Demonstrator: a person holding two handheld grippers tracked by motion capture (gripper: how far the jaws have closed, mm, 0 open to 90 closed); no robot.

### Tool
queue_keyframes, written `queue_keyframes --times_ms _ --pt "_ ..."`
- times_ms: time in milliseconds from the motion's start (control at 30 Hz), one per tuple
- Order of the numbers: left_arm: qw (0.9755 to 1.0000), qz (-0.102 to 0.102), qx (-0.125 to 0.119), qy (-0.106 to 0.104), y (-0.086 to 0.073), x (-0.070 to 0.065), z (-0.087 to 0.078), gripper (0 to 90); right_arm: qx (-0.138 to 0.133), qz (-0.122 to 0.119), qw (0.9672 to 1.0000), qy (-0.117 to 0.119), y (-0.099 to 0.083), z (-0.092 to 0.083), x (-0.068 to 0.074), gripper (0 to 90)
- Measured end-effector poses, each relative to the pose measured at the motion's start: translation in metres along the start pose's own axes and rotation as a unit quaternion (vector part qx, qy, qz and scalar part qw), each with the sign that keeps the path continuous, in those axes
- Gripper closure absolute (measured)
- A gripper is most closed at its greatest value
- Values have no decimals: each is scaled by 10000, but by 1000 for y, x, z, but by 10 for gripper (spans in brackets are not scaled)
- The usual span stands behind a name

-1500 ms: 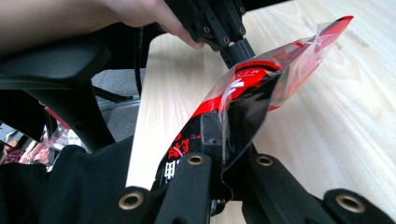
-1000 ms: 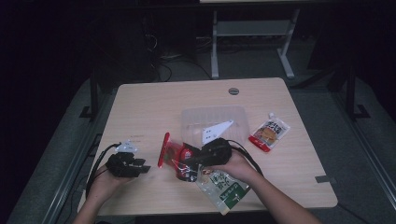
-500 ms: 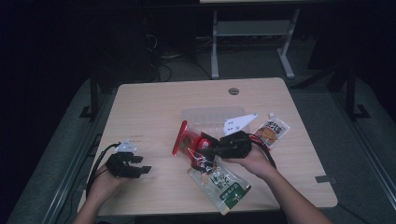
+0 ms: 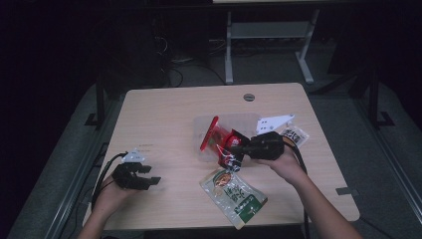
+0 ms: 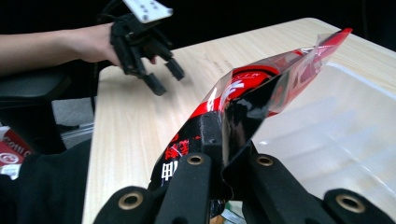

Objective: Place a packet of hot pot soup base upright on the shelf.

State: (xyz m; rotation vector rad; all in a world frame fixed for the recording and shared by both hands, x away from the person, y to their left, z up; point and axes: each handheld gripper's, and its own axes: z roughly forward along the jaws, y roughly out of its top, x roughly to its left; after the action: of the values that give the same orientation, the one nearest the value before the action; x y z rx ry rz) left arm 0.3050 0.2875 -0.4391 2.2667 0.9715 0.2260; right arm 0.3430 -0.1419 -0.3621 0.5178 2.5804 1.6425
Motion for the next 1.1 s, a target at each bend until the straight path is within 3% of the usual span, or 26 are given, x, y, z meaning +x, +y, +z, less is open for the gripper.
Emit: queue_keyframes --times_ms 333,700,1100 --pt "10000 34 30 -3 0 1 1 383 -53 241 9991 -336 -9 -23 -18 898" --pt "10000 35 34 10 -1 2 0 383 19 419 9977 -533 -19 -33 -30 898" --pt "10000 64 36 4 0 2 0 383 335 416 9970 -567 -21 -25 -29 898"
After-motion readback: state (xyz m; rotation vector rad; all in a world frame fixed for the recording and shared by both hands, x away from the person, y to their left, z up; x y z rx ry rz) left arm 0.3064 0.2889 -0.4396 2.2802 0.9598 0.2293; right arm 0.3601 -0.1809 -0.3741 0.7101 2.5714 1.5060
